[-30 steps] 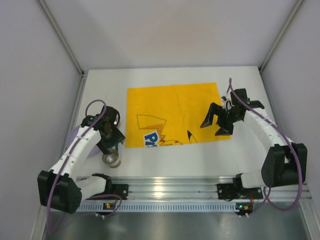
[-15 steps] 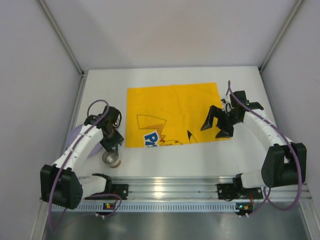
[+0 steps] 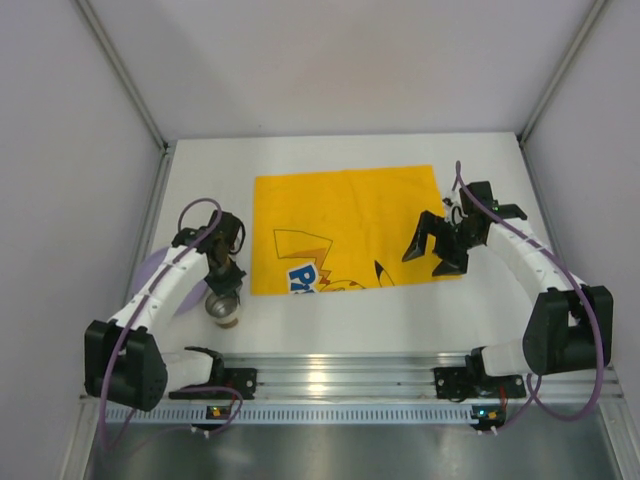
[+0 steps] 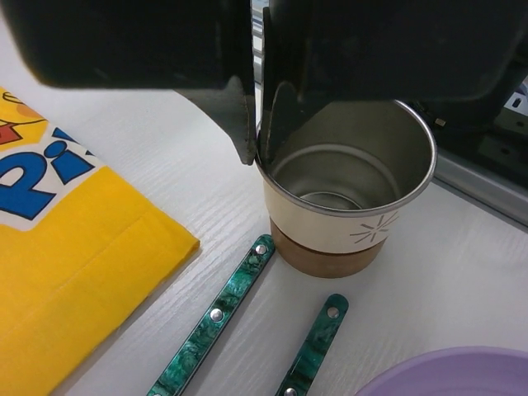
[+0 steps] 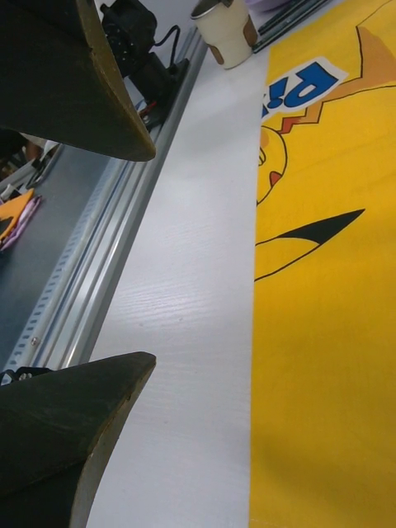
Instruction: Set the dinner table for one person
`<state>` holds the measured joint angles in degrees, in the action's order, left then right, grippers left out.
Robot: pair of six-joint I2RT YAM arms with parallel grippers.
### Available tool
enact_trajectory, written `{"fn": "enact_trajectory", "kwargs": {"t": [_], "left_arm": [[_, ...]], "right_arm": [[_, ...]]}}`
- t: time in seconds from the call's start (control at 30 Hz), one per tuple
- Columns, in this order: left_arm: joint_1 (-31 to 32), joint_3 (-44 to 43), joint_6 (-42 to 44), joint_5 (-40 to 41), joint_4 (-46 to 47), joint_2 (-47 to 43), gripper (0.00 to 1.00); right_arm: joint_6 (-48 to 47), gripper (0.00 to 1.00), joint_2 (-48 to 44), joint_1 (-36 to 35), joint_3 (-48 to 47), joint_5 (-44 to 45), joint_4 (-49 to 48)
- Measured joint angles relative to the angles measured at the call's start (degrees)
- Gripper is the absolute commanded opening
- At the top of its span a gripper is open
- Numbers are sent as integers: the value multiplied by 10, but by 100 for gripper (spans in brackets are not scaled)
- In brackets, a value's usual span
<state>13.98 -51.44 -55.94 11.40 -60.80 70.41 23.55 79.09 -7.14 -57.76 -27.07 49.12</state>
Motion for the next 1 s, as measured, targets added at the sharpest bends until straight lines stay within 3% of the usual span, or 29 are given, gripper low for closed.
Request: {"fn": "enact_trajectory", "kwargs": {"t": [0.23,0.47,0.67,0.87,1.0], "left_arm": [[0,-80,-1,-23,-10,30,0],[10,-294,-23,-74,19,139,0],[54,-452,-37,-111,44,285,0],[107,-642,-22,-117,10,459,0],[136,-711,-4,-118,-22,529,0]], "right_arm": [[1,100,0,-16,-33,5,16],[22,100,31,-93,-242,-6,22],[24,100,108,-181,-385,12,21],[20,100,152,-199,-398,64,45],[12,100,155,-192,-390,95,63]]}}
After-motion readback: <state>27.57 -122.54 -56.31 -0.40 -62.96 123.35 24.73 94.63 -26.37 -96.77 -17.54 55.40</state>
